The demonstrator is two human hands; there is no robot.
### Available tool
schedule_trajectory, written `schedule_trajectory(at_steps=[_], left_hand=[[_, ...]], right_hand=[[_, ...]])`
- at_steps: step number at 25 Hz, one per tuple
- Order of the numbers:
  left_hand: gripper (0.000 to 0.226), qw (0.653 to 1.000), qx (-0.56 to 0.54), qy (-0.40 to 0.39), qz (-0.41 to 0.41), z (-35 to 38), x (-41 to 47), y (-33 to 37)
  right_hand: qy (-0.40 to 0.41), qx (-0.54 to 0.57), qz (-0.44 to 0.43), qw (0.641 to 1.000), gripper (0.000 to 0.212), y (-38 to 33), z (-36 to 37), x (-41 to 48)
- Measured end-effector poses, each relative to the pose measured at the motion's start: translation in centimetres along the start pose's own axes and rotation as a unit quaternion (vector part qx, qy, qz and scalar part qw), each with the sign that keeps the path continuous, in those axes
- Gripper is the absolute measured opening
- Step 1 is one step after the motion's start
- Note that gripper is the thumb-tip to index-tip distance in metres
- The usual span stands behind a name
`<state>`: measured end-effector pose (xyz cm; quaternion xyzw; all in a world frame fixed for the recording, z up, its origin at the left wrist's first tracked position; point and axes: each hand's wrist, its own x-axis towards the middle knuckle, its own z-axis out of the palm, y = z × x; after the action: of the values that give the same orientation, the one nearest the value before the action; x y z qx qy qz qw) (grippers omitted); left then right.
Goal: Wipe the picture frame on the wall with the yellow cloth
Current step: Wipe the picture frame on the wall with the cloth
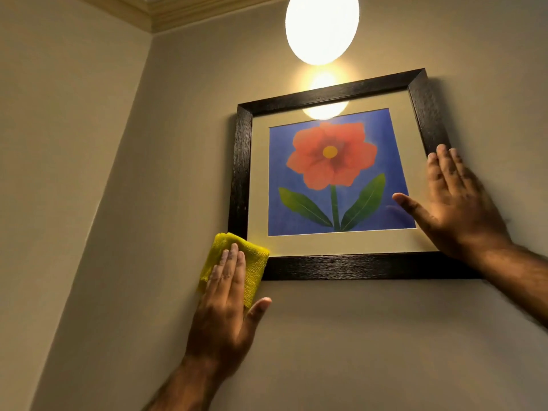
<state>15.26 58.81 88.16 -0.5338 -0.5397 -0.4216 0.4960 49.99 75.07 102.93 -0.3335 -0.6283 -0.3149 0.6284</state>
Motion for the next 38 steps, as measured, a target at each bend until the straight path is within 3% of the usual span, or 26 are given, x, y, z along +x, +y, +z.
schedule_trajectory(at_steps=[4,8,13,18,23,29,33,38], left_hand=[[0.093,1.0,-0.003,0.014,0.013,-0.9,5.7,-0.4],[0.123,1.0,0.016,0.008,-0.024,-2.7,17.5,-0.4],[0.119,0.997,0.044,-0.043,-0.047,-4.4,27.6,-1.0],[0.12,0.999,0.04,-0.025,-0.027,-3.5,24.3,-1.3],[0.104,0.999,0.018,-0.028,0.02,-1.6,10.1,-1.6],[0.094,0.996,0.01,-0.083,-0.004,-1.1,-1.6,-0.6],[0.097,0.996,0.009,-0.085,0.0,-2.1,2.3,-0.8],[0.121,0.997,0.026,-0.06,-0.038,-3.3,16.9,-0.9]], right_hand=[[0.007,-0.008,0.002,1.0,0.108,-0.2,0.0,-0.1],[0.012,-0.016,0.002,1.0,0.107,-0.2,0.0,-0.2],[0.014,-0.019,0.003,1.0,0.107,-0.2,-0.1,-0.3],[0.014,-0.024,0.004,1.0,0.106,-0.2,0.1,0.0],[0.013,-0.018,0.004,1.0,0.106,-0.3,0.1,0.0],[0.012,-0.017,0.006,1.0,0.105,-0.5,-0.2,0.0],[0.014,-0.018,0.004,1.0,0.105,-0.4,-0.2,-0.1],[0.019,-0.024,0.003,1.0,0.106,-0.3,-0.1,-0.2]])
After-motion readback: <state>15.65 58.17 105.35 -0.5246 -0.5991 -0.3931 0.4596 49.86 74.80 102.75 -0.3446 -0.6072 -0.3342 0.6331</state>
